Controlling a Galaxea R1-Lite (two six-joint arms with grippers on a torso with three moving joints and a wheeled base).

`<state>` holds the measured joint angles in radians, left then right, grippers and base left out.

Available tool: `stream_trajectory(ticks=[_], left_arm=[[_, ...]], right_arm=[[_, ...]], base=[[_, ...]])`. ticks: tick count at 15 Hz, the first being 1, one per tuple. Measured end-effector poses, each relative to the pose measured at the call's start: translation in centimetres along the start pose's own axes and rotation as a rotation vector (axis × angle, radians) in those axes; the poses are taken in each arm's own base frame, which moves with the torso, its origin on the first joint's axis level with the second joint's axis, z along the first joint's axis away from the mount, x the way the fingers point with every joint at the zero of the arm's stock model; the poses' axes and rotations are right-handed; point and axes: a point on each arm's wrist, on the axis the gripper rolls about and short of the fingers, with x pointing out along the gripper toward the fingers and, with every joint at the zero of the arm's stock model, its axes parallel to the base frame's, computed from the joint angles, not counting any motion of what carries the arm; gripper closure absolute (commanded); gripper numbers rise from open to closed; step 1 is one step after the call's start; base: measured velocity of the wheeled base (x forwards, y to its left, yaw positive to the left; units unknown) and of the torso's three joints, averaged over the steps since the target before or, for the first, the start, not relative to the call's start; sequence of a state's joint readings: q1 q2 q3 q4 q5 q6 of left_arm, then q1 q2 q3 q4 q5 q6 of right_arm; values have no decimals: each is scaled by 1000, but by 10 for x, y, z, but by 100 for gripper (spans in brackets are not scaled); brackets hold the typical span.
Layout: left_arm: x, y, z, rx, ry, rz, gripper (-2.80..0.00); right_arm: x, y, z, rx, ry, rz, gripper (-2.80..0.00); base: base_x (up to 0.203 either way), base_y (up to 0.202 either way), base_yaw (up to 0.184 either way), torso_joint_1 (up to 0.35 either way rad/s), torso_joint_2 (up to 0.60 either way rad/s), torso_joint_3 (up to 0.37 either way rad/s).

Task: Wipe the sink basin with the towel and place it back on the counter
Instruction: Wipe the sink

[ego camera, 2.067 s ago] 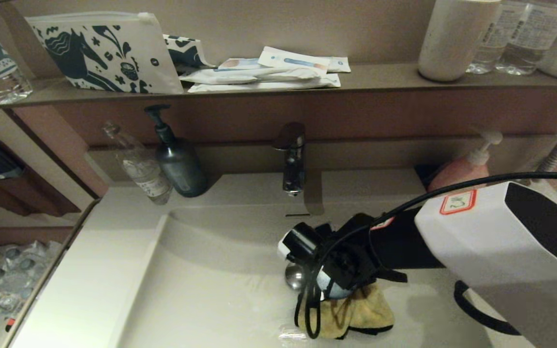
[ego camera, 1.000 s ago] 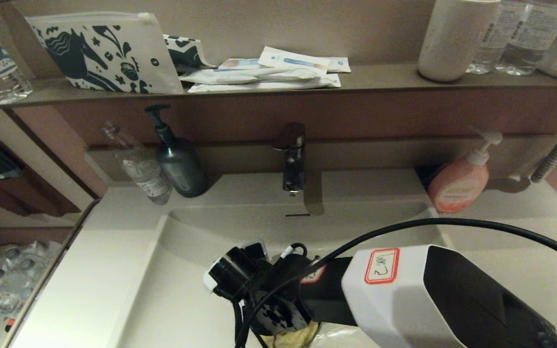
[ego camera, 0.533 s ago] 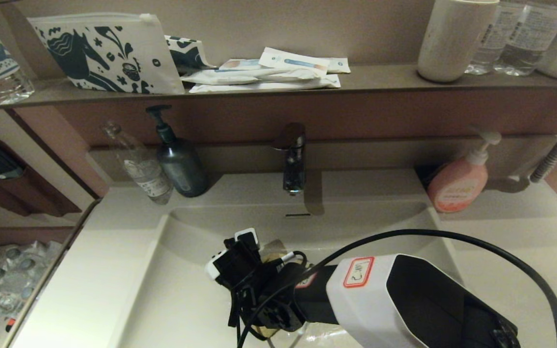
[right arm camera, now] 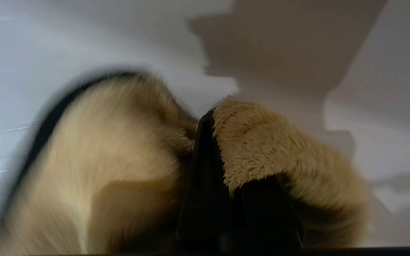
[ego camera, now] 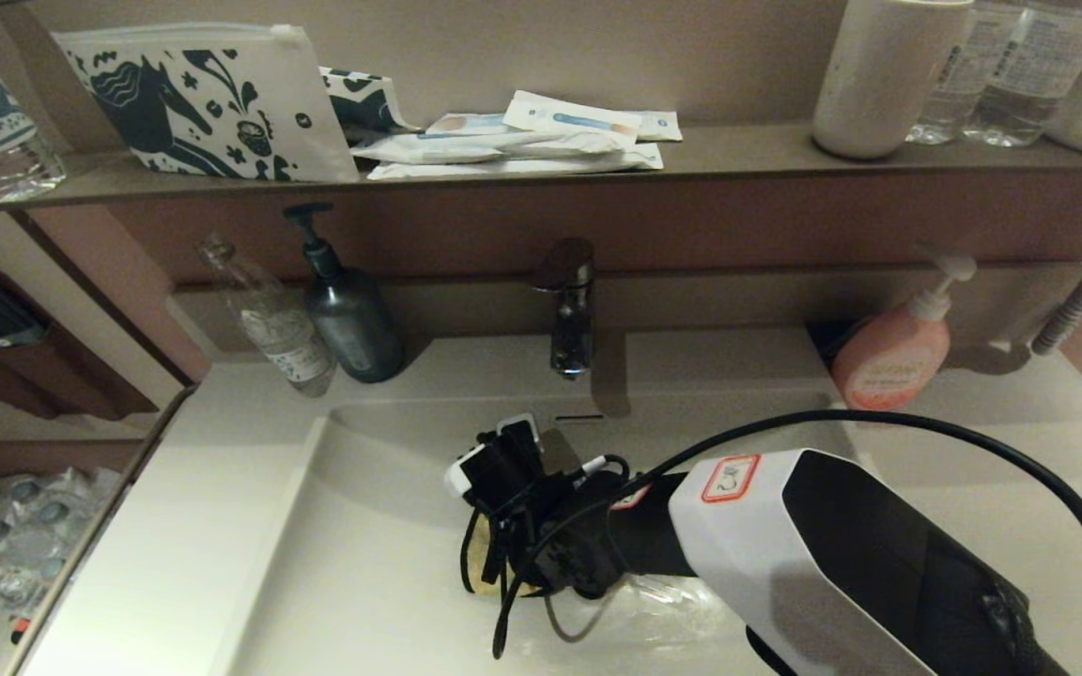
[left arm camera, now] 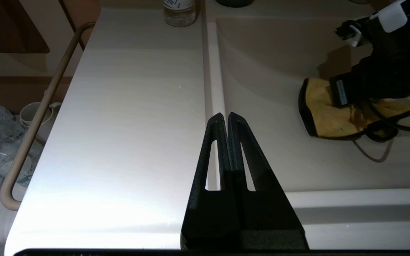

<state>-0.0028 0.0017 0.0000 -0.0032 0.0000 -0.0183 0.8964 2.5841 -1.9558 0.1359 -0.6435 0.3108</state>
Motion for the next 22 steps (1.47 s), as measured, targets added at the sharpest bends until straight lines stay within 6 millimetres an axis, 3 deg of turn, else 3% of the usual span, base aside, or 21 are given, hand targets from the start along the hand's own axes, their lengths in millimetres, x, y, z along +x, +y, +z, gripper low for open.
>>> stream_trajectory(ticks=[5,12,17,22], left_arm=[[0,0,0,0,0,0,0],[0,0,0,0,0,0,0],[0,0,0,0,0,0,0],[0,0,0,0,0,0,0]], right_arm=[[-3,-22,3,-58,56,-119,0],[-7,-50,-17,-171,215,-211,0],[-20,-63,-30,-254,326,-238,0],[-42,-64,-50,-358,427,-223,0]], base=[[0,0,0,0,0,0],[0,0,0,0,0,0],[0,0,0,0,0,0],[0,0,0,0,0,0]])
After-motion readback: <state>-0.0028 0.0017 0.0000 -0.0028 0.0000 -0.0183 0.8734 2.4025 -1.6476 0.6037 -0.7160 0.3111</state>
